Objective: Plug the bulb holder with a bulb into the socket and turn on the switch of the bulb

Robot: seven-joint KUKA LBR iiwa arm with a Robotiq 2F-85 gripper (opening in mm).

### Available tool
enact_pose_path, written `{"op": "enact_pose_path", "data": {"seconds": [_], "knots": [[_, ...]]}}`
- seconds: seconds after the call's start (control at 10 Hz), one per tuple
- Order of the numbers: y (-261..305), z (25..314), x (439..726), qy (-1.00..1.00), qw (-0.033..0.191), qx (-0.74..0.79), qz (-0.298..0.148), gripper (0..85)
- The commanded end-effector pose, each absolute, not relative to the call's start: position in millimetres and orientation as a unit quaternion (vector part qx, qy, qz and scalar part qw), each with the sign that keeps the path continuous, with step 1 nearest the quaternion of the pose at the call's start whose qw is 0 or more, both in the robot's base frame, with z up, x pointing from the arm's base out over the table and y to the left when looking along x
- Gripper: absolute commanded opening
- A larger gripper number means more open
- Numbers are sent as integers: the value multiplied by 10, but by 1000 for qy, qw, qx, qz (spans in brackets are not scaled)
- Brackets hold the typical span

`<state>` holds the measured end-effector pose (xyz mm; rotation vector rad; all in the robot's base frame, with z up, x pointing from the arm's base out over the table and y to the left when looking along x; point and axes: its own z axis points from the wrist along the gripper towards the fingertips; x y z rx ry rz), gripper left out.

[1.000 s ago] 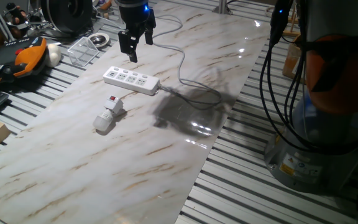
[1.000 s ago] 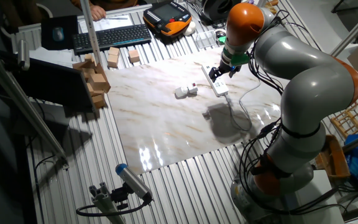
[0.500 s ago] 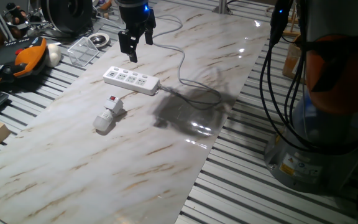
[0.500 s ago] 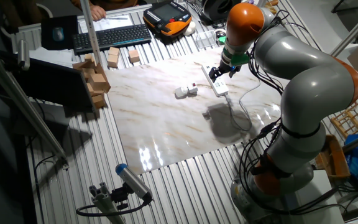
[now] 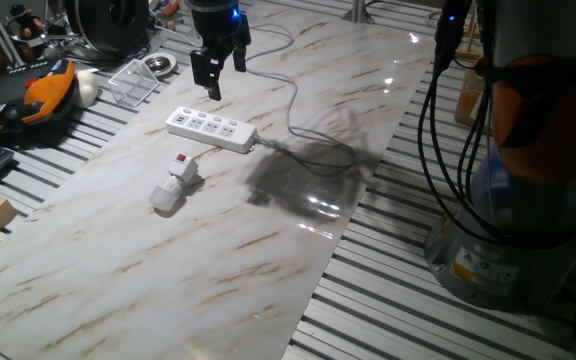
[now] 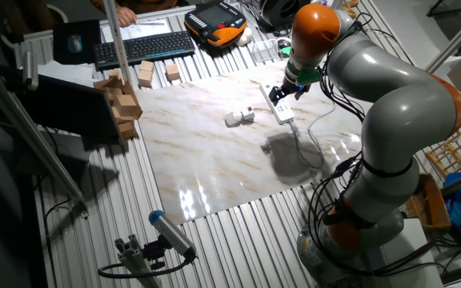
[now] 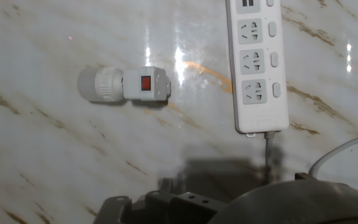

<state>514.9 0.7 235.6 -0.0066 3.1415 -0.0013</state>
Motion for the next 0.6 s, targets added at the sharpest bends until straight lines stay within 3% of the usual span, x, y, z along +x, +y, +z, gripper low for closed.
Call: {"op": "enact_pose_path", "data": {"seconds": [0.0,0.5], "knots": [[8,2358,5149,976,-144,-160,-25,0],[8,2359,5145,976,-141,-162,-24,0]]}}
